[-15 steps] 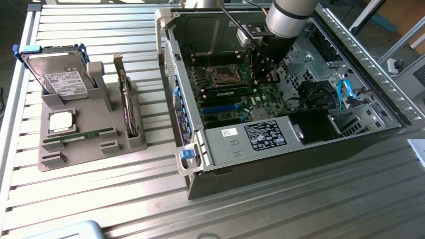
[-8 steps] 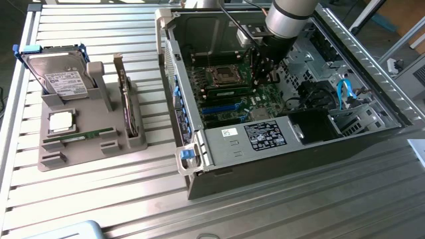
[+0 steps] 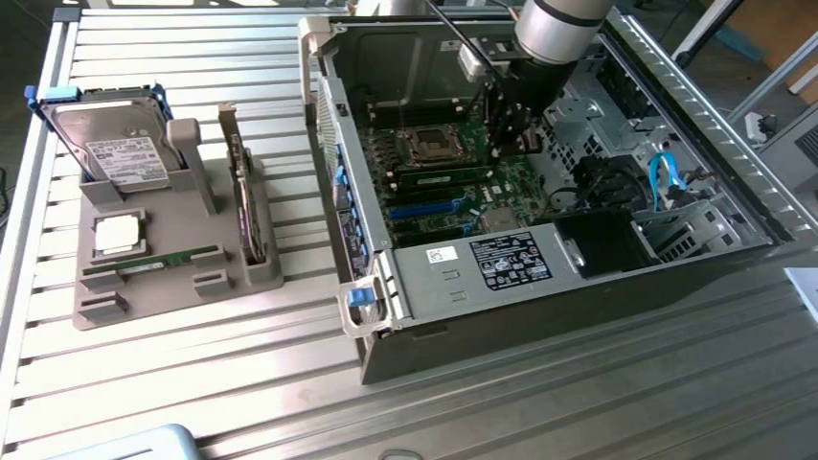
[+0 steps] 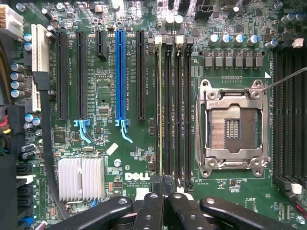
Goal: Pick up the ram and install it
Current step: 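Press down the ram until it locks into place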
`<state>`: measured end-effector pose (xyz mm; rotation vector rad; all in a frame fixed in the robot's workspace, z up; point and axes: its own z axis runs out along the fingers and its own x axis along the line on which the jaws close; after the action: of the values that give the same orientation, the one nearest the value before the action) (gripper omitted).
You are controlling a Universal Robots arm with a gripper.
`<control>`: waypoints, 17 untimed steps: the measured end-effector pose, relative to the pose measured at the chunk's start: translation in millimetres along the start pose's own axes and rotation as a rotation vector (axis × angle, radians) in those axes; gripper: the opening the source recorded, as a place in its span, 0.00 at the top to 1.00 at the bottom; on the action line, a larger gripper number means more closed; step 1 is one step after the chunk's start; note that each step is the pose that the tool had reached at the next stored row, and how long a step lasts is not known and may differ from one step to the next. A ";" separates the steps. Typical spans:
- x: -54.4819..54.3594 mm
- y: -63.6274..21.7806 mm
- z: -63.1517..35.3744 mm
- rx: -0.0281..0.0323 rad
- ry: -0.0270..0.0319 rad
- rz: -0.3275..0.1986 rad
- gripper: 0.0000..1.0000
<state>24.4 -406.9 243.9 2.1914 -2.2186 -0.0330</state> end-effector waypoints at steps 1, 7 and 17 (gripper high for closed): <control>0.0 0.0 -0.8 0.0000 -0.0001 0.000 0.89; 0.4 24.6 0.2 0.0035 -0.0001 0.000 0.89; 0.9 69.5 1.8 0.0119 -0.0001 0.000 0.89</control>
<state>-45.1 -407.0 244.3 2.1971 -2.2251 -0.0200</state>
